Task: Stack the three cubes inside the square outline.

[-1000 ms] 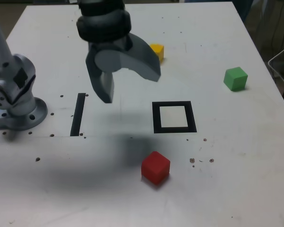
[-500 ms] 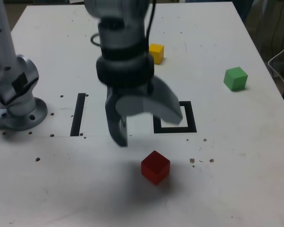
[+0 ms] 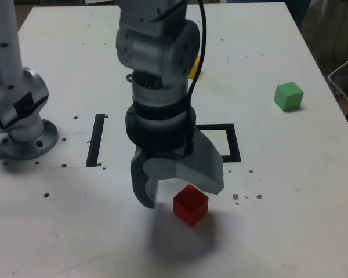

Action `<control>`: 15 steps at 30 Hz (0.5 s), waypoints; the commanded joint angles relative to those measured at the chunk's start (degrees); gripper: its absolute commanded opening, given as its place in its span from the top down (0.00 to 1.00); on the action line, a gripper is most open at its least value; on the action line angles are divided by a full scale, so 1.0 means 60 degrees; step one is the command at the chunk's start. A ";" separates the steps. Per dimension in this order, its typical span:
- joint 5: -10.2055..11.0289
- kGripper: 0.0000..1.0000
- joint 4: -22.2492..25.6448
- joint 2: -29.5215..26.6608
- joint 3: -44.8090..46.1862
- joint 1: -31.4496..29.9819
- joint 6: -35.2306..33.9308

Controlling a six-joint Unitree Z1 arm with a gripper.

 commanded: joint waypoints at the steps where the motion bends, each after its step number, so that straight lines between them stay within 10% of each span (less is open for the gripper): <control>1: 0.0002 0.05 -0.0013 0.0125 0.0026 -0.0048 0.0318; 15: 0.0061 0.14 -0.0186 0.0432 0.0172 -0.0196 0.1512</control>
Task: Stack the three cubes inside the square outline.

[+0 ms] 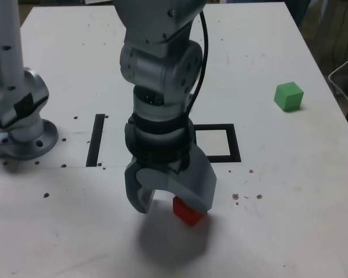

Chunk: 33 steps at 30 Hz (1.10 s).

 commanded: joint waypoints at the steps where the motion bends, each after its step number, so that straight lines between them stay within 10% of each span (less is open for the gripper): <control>1: 0.0086 0.14 -0.0131 0.0088 0.0005 -0.0049 0.0208; 33: 0.0313 0.40 0.0046 0.0930 -0.0738 -0.0178 0.1286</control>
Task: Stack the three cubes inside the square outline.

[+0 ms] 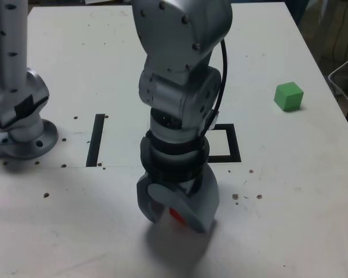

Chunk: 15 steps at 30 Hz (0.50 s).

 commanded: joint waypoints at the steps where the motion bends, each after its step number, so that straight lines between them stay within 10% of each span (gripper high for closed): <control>1: -0.0021 0.40 -0.0026 0.0044 -0.0038 -0.0015 0.0071; 15: 0.0100 0.55 -0.0026 0.0101 -0.0092 0.0045 0.0160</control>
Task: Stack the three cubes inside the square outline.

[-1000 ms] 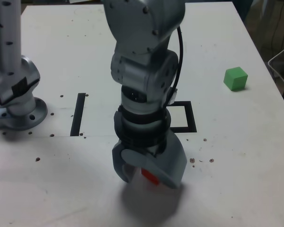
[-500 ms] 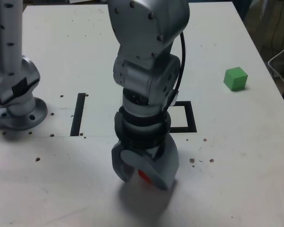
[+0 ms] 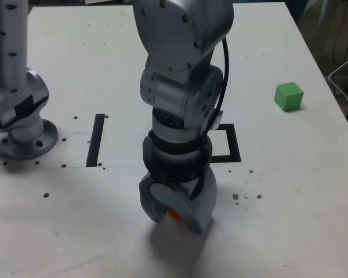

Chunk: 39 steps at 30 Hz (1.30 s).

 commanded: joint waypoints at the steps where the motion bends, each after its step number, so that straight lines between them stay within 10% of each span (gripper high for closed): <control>1: 0.0035 0.56 0.0030 0.0075 0.0012 0.0038 0.0012; 24: 0.0382 0.71 0.1511 -0.1078 -0.0630 0.1293 0.0584; 39: -0.0336 0.71 0.1062 -0.0831 -0.1305 0.3448 0.0544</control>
